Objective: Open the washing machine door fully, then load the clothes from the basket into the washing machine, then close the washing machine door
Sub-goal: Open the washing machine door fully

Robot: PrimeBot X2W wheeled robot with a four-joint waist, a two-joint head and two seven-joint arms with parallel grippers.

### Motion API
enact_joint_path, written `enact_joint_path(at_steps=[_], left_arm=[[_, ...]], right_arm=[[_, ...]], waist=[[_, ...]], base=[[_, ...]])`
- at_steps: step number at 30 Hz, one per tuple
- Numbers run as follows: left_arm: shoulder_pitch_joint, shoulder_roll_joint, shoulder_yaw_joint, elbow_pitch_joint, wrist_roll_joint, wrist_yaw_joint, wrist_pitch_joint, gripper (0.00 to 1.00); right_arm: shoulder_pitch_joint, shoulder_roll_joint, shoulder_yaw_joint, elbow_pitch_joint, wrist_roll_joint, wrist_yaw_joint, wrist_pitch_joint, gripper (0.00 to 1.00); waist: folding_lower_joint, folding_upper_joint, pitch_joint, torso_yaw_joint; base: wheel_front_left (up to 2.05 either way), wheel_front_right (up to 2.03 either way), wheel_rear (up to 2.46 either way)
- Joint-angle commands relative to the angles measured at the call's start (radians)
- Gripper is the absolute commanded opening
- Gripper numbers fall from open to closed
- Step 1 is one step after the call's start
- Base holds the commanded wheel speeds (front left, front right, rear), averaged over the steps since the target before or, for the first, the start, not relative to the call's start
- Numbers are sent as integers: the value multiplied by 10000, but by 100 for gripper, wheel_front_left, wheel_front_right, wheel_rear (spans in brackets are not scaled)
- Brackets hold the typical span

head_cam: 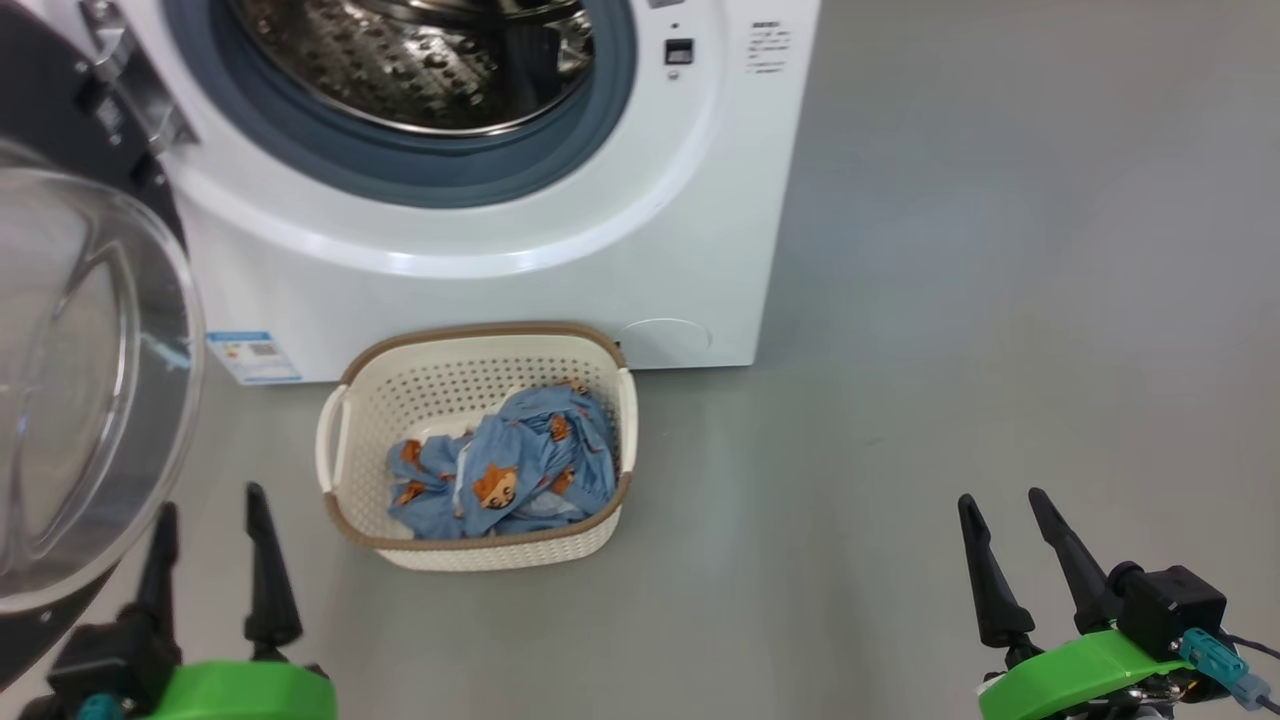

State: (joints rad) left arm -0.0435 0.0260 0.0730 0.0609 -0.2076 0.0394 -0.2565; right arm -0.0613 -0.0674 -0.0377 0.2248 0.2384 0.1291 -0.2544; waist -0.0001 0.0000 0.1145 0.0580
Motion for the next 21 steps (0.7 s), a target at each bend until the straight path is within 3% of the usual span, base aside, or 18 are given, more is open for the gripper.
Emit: enact_joint_path(at_steps=[1, 16, 21], left_arm=[[40, 243, 202, -304, 121, -30, -53, 100], [877, 243, -112, -521, 529, -441, -53, 100], [1158, 243, -136, -331, 516, -384, -53, 100]], right_arm=[[-107, -9, 314, -324, -107, 16, -74, 100], [258, 45, 361, -1024, -464, 16, -74, 100], [458, 73, 353, -1116, -559, 16, -74, 100]], waist=[[1, 0, -135, -333], [1, 0, -590, -776], [1, 0, -845, -728]], base=[[0, 0, 0], [0, 0, 0], [0, 0, 0]])
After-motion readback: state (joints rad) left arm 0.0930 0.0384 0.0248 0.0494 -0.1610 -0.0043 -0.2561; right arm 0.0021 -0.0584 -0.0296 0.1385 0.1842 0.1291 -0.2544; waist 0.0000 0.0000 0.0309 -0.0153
